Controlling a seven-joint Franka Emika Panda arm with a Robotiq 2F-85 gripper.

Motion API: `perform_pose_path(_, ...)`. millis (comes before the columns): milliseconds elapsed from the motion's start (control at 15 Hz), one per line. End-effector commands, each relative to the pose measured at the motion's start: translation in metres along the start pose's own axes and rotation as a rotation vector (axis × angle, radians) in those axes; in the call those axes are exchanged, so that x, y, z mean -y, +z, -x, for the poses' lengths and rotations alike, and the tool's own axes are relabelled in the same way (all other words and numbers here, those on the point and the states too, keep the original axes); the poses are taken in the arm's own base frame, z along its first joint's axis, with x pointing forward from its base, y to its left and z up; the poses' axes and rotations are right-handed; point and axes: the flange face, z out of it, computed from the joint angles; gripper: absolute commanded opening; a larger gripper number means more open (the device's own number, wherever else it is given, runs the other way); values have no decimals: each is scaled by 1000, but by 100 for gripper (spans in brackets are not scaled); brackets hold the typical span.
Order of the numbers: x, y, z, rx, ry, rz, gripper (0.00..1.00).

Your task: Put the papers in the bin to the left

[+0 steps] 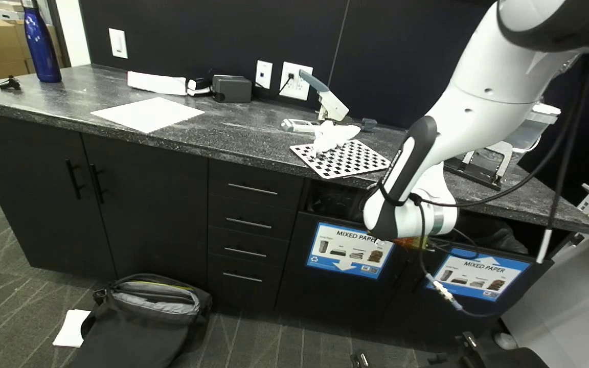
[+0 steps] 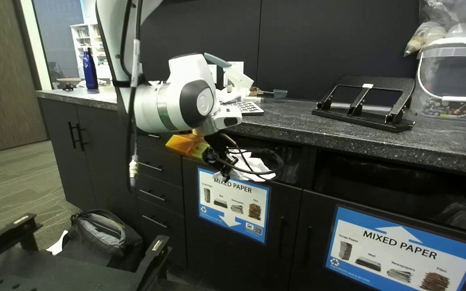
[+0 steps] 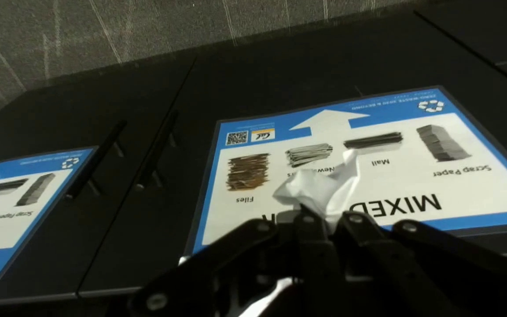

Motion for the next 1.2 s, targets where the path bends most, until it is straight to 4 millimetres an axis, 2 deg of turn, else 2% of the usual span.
perform_pose_path(0,18,30,-27,-95,31,-10,5)
perform_pose_path(267,34,38,-56,-208,27,-19,5)
perform_pose_path(600,43,45,-77,-292,52,-28,5)
perform_pose_path(667,42,46,-77,-283,53,-20,28)
perform_pose_path(800,39,49,-75,-285,63,-9,39)
perform_pose_path(933,36,46,-73,-285,65,-1,55)
perform_pose_path(1133,32,33,-68,-298,51,14,77)
